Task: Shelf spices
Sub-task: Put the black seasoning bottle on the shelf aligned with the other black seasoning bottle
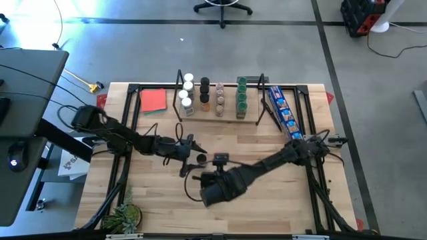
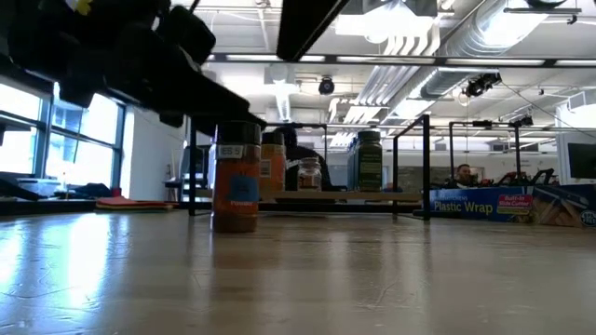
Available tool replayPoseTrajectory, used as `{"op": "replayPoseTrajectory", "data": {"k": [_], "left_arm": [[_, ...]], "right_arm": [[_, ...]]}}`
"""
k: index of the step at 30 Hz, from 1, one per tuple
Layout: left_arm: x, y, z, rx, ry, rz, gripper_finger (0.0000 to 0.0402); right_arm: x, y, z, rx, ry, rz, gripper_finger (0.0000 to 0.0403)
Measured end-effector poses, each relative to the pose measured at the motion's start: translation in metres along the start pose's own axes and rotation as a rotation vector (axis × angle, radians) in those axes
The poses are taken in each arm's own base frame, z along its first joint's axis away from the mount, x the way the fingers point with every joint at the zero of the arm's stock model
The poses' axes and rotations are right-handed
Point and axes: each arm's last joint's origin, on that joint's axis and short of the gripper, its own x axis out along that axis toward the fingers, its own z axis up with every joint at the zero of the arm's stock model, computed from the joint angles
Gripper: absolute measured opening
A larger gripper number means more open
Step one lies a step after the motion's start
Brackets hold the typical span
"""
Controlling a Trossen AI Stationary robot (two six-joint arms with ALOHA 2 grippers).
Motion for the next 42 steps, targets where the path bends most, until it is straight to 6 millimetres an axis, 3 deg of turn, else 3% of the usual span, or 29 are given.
{"op": "replayPoseTrajectory", "data": {"k": [5, 9, 14, 18, 24, 31, 38, 42], "left_arm": [[-0.026, 0.002, 0.020, 0.051, 0.058, 0.031, 0.0305], [-0.060, 0.004, 0.028, 0.029, 0.172, 0.191, 0.0305], [-0.105, 0.001, 0.028, -0.151, 0.267, 0.313, 0.0305], [-0.128, -0.005, 0.022, -0.283, 0.327, 0.324, 0.0305], [-0.137, -0.014, 0.017, -0.280, 0.329, 0.389, 0.0305], [-0.136, -0.021, 0.015, -0.271, 0.320, 0.397, 0.0305], [-0.135, -0.026, 0.014, -0.277, 0.318, 0.394, 0.0305], [-0.136, -0.028, 0.013, -0.275, 0.309, 0.399, 0.0305]], "right_arm": [[0.017, -0.026, 0.017, -0.059, -0.051, -0.013, 0.0327], [0.039, -0.048, 0.026, -0.014, -0.015, 0.096, 0.0327], [0.069, -0.066, 0.033, 0.057, 0.017, 0.178, 0.0327], [0.086, -0.076, 0.034, 0.111, 0.053, 0.238, 0.0327], [0.098, -0.075, 0.036, 0.125, 0.050, 0.264, 0.0303], [0.103, -0.075, 0.038, 0.162, 0.045, 0.265, 0.0184], [0.107, -0.096, 0.038, 0.197, 0.065, 0.216, 0.0184], [0.098, -0.129, 0.043, 0.253, 0.017, 0.141, 0.0184]]}}
